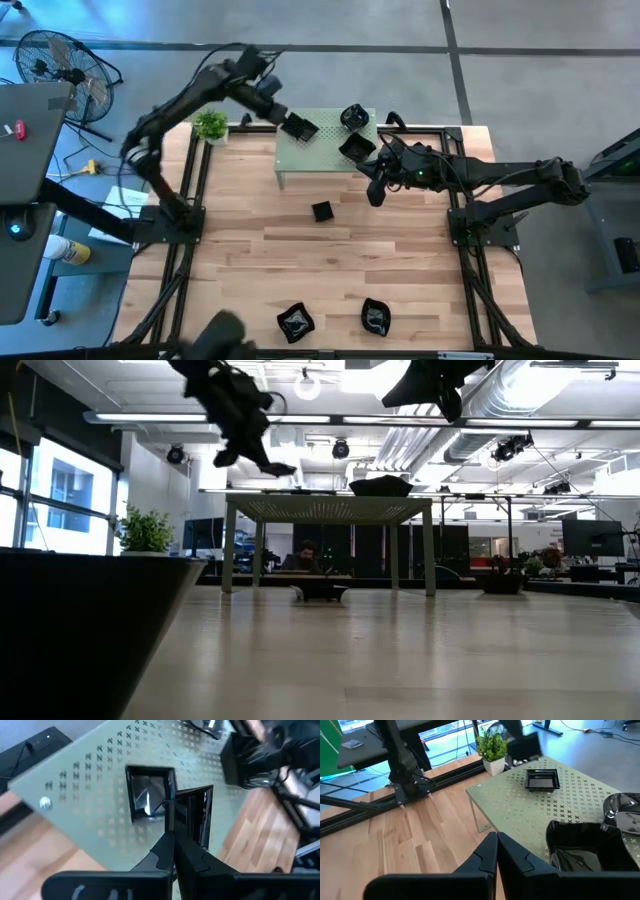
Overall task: Pick & Place Mini shaped plates
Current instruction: Stack the black square plate on top of the black square plates on the shelf
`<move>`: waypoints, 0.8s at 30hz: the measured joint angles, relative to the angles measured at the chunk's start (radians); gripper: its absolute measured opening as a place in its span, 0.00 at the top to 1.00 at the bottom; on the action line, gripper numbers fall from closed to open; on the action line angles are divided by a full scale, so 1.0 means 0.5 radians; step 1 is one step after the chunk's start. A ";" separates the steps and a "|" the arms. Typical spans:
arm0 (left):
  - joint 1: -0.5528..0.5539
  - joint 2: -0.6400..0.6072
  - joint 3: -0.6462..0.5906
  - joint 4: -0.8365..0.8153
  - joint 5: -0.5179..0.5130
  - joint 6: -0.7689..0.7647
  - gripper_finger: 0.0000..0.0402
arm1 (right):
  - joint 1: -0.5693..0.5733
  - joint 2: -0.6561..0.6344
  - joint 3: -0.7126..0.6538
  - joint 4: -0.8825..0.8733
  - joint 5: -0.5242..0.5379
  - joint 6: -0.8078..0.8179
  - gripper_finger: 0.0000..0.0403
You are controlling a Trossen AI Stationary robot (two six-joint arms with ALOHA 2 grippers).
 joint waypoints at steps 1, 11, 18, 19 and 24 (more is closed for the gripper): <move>0.000 0.074 0.086 -0.042 -0.003 0.041 1.00 | 0.000 0.000 0.000 0.000 0.000 0.000 0.99; -0.006 0.494 0.515 -0.244 -0.037 0.169 1.00 | 0.000 0.000 0.000 -0.001 -0.001 -0.003 0.99; -0.005 0.499 0.517 -0.266 -0.077 0.168 1.00 | 0.000 0.000 0.000 -0.001 -0.001 -0.018 1.00; -0.005 0.499 0.517 -0.269 -0.077 0.167 1.00 | 0.000 0.000 0.000 -0.001 -0.001 -0.018 1.00; -0.006 0.499 0.517 -0.273 -0.082 0.167 0.98 | 0.000 0.000 0.000 -0.002 -0.001 -0.019 0.99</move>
